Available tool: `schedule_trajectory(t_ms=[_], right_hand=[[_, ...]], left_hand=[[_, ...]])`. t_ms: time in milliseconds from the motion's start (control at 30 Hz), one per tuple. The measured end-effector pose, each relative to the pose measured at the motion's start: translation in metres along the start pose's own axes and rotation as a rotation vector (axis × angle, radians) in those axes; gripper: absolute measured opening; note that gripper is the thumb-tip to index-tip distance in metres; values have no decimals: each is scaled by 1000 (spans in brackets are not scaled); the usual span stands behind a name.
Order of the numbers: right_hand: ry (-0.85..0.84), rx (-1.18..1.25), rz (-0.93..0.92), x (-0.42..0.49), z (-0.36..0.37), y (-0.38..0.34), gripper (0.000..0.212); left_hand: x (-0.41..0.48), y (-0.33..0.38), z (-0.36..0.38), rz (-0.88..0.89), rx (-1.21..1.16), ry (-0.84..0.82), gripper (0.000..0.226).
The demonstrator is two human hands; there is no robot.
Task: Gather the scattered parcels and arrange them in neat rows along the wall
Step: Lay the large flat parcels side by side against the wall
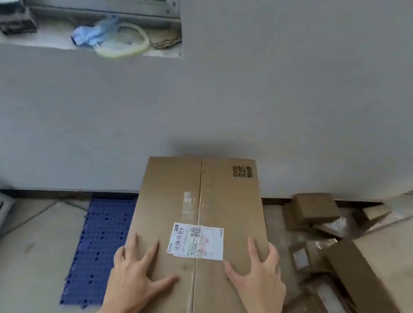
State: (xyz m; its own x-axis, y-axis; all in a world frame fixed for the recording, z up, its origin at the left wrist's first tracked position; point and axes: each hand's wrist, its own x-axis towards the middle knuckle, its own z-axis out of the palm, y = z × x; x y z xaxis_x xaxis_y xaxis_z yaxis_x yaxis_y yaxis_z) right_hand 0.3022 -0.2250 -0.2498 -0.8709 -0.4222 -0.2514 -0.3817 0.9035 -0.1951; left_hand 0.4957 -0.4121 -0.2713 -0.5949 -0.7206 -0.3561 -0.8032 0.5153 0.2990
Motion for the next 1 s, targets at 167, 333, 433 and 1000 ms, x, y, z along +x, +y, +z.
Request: schedule_trajectory(t_ms=[167, 333, 433, 1000], right_hand=[[-80, 34, 5, -42, 103, -107, 92], [-130, 59, 44, -63, 218, -192, 88], [-158, 14, 12, -56, 281, -225, 89], [-143, -132, -176, 38, 524, -288, 87]], left_hand=[[11, -141, -3, -38, 24, 62, 108], [41, -266, 34, -96, 67, 22, 111], [60, -326, 71, -146, 48, -6, 111], [207, -473, 245, -258, -106, 20, 121]])
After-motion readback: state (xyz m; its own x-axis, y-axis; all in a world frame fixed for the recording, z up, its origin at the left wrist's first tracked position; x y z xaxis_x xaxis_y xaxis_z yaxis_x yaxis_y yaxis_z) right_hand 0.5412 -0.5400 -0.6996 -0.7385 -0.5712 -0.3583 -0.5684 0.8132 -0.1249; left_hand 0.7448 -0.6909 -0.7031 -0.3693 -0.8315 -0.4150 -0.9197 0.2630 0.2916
